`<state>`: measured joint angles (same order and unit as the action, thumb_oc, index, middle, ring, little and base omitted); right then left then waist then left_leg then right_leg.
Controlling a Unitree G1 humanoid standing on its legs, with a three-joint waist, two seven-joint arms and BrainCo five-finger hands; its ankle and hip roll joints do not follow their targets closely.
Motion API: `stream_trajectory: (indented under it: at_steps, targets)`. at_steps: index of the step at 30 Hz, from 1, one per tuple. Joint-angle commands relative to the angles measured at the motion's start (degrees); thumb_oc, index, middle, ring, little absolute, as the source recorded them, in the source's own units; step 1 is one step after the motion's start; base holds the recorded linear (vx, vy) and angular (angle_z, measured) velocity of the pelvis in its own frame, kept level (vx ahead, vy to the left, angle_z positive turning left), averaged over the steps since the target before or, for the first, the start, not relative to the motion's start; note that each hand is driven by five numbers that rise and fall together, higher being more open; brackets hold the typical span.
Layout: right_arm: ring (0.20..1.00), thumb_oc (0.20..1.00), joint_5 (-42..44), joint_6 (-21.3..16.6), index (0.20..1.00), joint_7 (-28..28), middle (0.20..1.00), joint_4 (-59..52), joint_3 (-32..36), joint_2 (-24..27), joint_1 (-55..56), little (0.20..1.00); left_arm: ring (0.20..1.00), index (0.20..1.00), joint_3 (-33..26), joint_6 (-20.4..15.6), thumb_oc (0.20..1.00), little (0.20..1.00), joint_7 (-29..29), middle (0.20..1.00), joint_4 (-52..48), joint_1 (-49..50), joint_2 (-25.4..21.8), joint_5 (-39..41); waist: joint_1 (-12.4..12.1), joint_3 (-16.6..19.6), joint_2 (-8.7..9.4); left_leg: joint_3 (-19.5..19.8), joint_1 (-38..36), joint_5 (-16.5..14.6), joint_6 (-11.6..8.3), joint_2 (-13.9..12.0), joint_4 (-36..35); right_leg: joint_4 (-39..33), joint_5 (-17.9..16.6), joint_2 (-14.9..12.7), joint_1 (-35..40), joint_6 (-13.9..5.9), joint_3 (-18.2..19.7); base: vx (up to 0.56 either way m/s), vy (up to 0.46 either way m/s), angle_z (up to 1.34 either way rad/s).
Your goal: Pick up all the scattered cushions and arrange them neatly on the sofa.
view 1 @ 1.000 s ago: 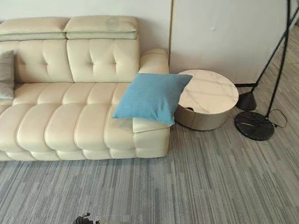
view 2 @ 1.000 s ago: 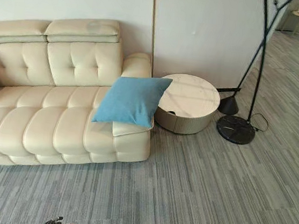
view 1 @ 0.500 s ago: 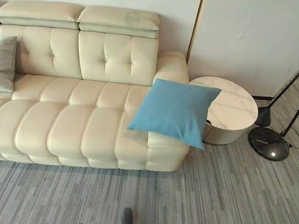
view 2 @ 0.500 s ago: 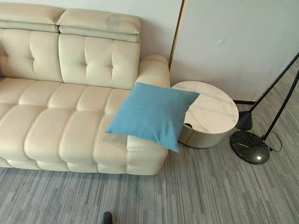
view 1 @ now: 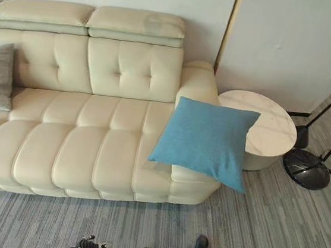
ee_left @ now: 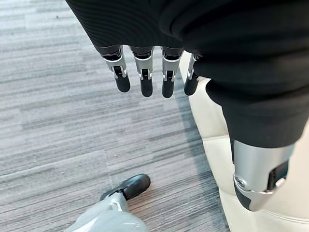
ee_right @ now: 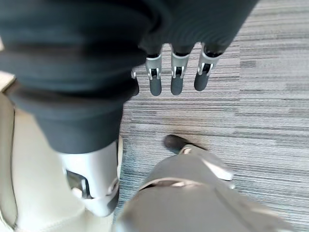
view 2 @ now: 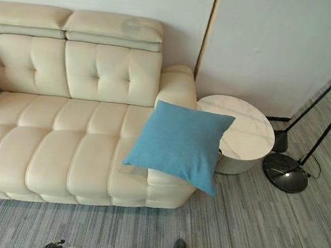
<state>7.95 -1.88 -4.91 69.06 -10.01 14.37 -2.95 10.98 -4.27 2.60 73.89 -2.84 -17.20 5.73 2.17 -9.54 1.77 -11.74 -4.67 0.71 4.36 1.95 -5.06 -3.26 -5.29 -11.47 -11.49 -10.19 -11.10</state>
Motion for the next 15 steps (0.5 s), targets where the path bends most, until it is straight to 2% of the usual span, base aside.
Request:
stream_trajectory:
  at_steps: [1,3,5,6,7,10,11,13,14,15]
  targets:
    - [1.0,1.0,1.0,0.3,1.0,-1.4,1.0,0.7,0.8,3.2,-0.9,1.0,1.0,1.0,-0.7,-1.1,1.0,1.0,0.8,1.0,-0.8,-2.5,-1.2,-1.4,1.5,-1.8,0.05,1.9,0.2,-3.1,-5.95,-2.7,0.9,1.4,0.6,1.8,0.2,0.32,-0.4,0.21,-0.124,0.13]
    - [1.0,1.0,0.9,0.2,1.0,-1.2,1.0,0.9,1.0,3.4,-0.5,1.0,1.0,1.0,-0.5,-1.4,1.0,1.0,0.4,1.0,-0.9,-2.6,-1.0,-1.8,1.8,-1.2,0.3,2.3,-0.7,-4.5,-5.99,-1.9,1.0,-0.5,-0.2,1.7,1.2,0.24,-0.2,0.15,-0.08,0.08]
    - [1.0,1.0,0.9,0.1,1.0,-1.2,1.0,0.9,1.0,3.4,-0.5,1.0,1.0,1.0,-0.5,-1.4,1.0,1.0,0.4,1.0,-0.9,-2.6,-1.0,-1.8,1.8,-1.3,0.28,2.4,-0.8,-4.5,-5.99,-1.9,1.1,-0.7,-0.3,1.7,1.4,0.23,-0.2,0.19,-0.112,0.22]
    - [1.0,1.0,1.0,-0.1,1.0,-1.2,1.0,1.9,1.0,3.6,0.3,1.0,1.0,1.0,-0.7,-1.3,1.0,1.0,0.2,1.0,-0.7,-1.8,-0.3,-1.8,2.4,0.2,0.17,2.9,-2.8,-6.4,-6.36,-2.2,1.8,-0.8,-1.4,2.0,3.0,1.07,0.1,0.29,-0.179,0.12]
    - [1.0,1.0,1.0,-0.1,1.0,-1.2,1.0,1.9,1.0,3.6,0.3,1.0,1.0,1.0,-0.7,-1.3,1.0,1.0,0.2,1.0,-0.7,-1.8,-0.3,-1.8,2.4,0.2,0.16,2.9,-2.8,-6.4,-6.36,-2.2,1.8,-0.8,-1.4,2.0,3.0,1.07,0.1,0.46,-0.307,0.15]
    - [1.0,1.0,1.7,-0.4,1.0,-0.8,1.0,1.9,1.2,4.2,0.7,1.0,1.0,1.0,-0.3,-1.3,1.0,1.0,-0.5,1.0,-0.6,-0.4,0.7,-2.0,3.1,1.5,-0.91,3.4,-2.7,-8.4,-7.12,-3.7,7.0,0.1,0.2,3.2,5.7,2.62,0.3,0.26,-0.238,0.22]
    - [1.0,1.0,1.9,-0.4,1.0,-0.5,1.0,1.9,1.0,4.2,0.3,1.0,1.0,1.0,0.0,-1.2,1.0,1.0,-0.8,1.0,-0.7,-0.2,1.2,-1.7,3.2,1.1,-1.26,3.6,-1.3,-7.7,-8.7,-4.4,14.6,1.2,2.5,4.2,7.5,4.21,0.8,0.18,-0.233,-0.08]
    - [1.0,1.0,1.9,-0.4,1.0,-0.5,1.0,1.9,1.0,4.2,0.3,1.0,1.0,1.0,0.0,-1.2,1.0,1.0,-0.8,1.0,-0.7,-0.2,1.2,-1.7,3.3,1.2,-1.15,3.6,-1.1,-7.6,-8.66,-4.3,14.6,1.2,2.5,4.1,7.3,4.2,0.7,0.09,-0.134,-0.1]
    - [1.0,1.0,2.0,-0.4,1.0,-0.1,1.0,1.7,0.7,4.6,-0.1,1.0,1.0,1.0,-0.1,-1.2,1.0,1.0,-1.0,1.0,-1.4,-0.1,1.4,-0.6,2.9,0.5,-0.96,4.5,2.7,-4.8,-9.94,-4.4,24.5,2.4,4.3,3.9,8.8,5.66,1.4,0.1,-0.166,-0.05]
    - [1.0,1.0,1.9,-0.4,1.0,-0.3,1.0,1.4,0.5,4.9,-0.4,1.0,1.0,1.0,0.2,-1.1,1.0,1.0,-0.8,1.0,-1.9,-0.4,1.4,-0.2,2.7,-0.3,-0.71,5.7,5.5,-2.6,-10.64,-4.0,30.2,3.3,5.0,3.8,9.3,6.6,1.6,0.16,-0.227,-0.1]
